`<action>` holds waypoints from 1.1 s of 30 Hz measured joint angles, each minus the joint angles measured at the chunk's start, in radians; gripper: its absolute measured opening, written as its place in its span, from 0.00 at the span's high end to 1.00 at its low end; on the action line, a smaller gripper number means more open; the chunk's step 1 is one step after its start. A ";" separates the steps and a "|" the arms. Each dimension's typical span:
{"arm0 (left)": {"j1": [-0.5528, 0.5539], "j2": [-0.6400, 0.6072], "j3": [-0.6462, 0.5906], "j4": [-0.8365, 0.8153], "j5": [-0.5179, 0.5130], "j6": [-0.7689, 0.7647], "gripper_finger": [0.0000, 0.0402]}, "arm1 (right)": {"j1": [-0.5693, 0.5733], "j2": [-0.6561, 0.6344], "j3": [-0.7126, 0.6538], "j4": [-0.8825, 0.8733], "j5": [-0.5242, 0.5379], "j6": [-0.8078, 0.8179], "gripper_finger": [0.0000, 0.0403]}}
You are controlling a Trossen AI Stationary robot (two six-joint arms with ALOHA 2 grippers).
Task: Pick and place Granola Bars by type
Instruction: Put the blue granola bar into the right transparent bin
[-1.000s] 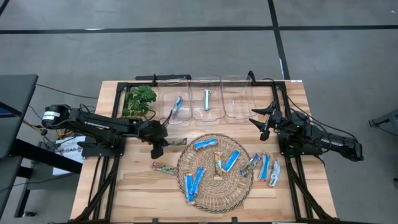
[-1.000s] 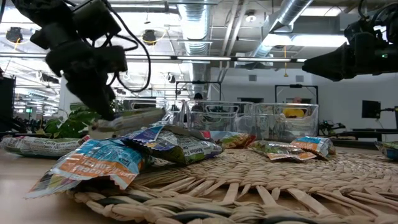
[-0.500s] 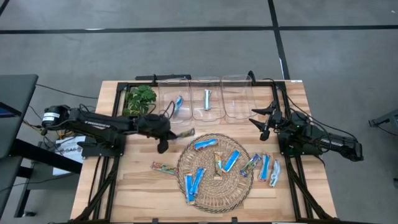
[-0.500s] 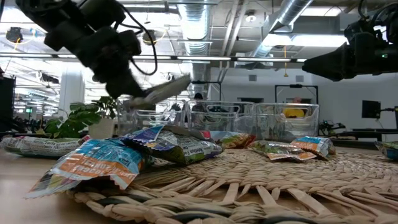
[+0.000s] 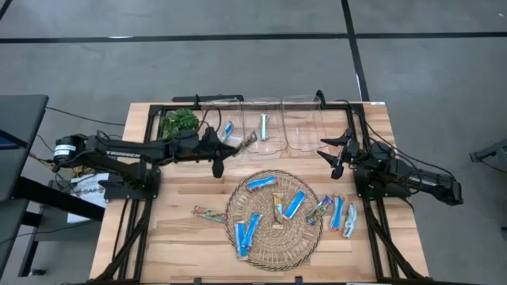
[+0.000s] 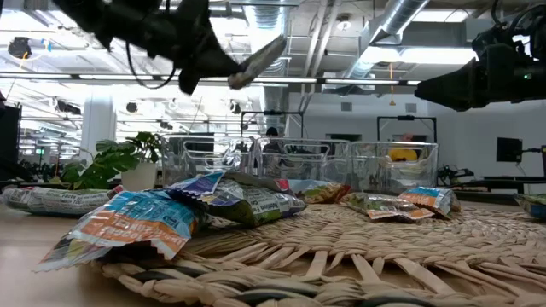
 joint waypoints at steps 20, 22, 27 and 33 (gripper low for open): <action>0.148 0.511 0.654 -0.205 0.112 0.333 0.96 | 0.000 0.000 0.000 -0.001 -0.002 0.000 0.47; 0.155 0.568 0.729 -0.244 0.112 0.390 0.96 | 0.000 0.000 0.000 -0.001 -0.002 0.000 0.47; 0.170 0.692 0.885 -0.300 0.112 0.495 0.96 | 0.000 0.000 0.000 -0.001 -0.002 0.000 0.47; 0.171 0.803 1.011 -0.297 0.113 0.609 0.96 | 0.000 0.000 0.000 0.000 0.000 0.000 0.47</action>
